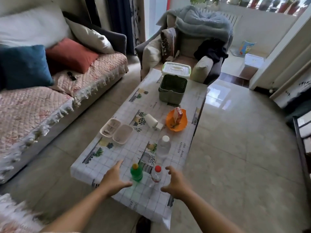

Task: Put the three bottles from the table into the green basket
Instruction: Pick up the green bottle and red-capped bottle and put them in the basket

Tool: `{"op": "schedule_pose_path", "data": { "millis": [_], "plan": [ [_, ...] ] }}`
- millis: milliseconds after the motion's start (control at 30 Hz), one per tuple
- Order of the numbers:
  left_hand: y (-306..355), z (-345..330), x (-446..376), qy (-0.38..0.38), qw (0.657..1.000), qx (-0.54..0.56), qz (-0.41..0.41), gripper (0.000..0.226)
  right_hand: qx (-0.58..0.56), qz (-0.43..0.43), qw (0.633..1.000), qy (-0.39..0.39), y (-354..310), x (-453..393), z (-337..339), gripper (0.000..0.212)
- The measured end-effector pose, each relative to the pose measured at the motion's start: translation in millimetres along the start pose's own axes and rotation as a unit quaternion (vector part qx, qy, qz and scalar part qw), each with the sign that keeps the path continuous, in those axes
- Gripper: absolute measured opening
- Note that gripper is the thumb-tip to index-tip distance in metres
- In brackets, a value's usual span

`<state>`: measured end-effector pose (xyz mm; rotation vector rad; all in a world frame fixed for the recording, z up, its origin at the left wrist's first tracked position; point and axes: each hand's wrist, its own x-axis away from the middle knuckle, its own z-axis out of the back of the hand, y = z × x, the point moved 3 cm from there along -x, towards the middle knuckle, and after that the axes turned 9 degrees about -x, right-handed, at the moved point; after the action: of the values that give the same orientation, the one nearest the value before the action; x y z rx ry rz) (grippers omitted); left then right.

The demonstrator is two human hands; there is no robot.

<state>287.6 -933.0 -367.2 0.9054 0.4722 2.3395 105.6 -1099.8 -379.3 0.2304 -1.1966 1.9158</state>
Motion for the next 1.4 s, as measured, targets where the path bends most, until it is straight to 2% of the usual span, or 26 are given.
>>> {"op": "schedule_pose_path", "data": {
  "millis": [167, 333, 533, 800, 967, 1100, 1233, 1400],
  "plan": [
    [-24.4, -29.3, -58.0, -0.037, 0.998, 0.037, 0.037, 0.114, -0.028, -0.032, 0.999, 0.027, 15.5, -52.0, -27.2, 0.088],
    [-35.1, -61.7, -97.1, -0.054, 0.998, 0.023, 0.023, 0.106, -0.028, -0.036, 0.999, 0.028, 29.4, -91.2, -48.6, 0.087],
    [-44.8, -89.1, -127.9, -0.027, 0.998, 0.057, 0.02, 0.082, -0.014, -0.04, 0.999, 0.034, 42.0, -122.0, -66.4, 0.069],
    [-37.7, -88.9, -136.6, 0.004, 0.999, 0.022, -0.025, 0.065, -0.004, -0.058, 0.998, 0.038, 52.5, -136.7, -69.5, 0.053],
    [-46.4, -78.4, -128.1, 0.021, 0.999, 0.04, 0.006, 0.057, -0.002, -0.074, 0.996, 0.052, 50.9, -126.2, -52.8, 0.052],
    [-36.8, -60.8, -112.7, 0.031, 0.999, 0.021, -0.002, 0.052, 0.013, -0.059, 0.998, 0.036, 41.5, -103.8, -25.2, 0.054],
    [-7.5, -40.5, -99.5, 0.008, 0.999, -0.012, -0.03, 0.047, 0.022, -0.038, 0.998, 0.054, 30.3, -81.1, 18.0, 0.055],
    [53.5, -24.1, -84.5, -0.005, 0.998, -0.03, -0.056, 0.053, 0.018, -0.016, 0.997, 0.079, 22.0, -63.2, 86.7, 0.05]
  ]
}}
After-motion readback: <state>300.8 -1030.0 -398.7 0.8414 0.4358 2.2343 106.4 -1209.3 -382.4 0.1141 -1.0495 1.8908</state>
